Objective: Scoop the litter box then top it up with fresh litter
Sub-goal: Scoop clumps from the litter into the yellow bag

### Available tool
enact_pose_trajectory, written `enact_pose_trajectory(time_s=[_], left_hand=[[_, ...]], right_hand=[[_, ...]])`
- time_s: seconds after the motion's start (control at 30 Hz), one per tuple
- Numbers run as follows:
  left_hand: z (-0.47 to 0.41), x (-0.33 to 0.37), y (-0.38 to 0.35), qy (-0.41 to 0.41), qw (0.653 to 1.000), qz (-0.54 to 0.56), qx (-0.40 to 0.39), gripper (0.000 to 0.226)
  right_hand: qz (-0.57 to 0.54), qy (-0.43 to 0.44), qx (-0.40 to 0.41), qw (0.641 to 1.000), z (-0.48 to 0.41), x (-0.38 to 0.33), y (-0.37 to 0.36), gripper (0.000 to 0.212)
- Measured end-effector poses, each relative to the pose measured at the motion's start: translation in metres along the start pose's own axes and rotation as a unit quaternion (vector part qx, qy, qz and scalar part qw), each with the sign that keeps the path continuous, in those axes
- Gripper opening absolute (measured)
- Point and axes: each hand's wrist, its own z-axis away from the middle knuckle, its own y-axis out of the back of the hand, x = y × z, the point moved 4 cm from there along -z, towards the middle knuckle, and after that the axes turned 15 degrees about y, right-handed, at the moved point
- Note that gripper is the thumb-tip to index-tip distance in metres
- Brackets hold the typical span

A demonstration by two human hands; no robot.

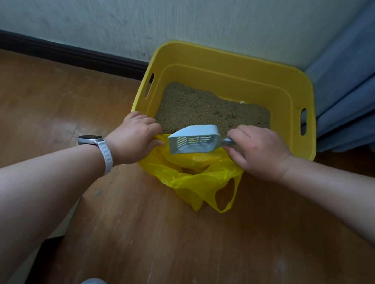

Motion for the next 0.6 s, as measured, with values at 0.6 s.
enact_pose_trajectory(time_s=[0.6], left_hand=[[-0.001,-0.002,-0.005,-0.005,1.0,0.006,0.017,0.039]], right_hand=[[-0.148,-0.291,-0.213,0.921,0.021,0.105,0.009,0.028]])
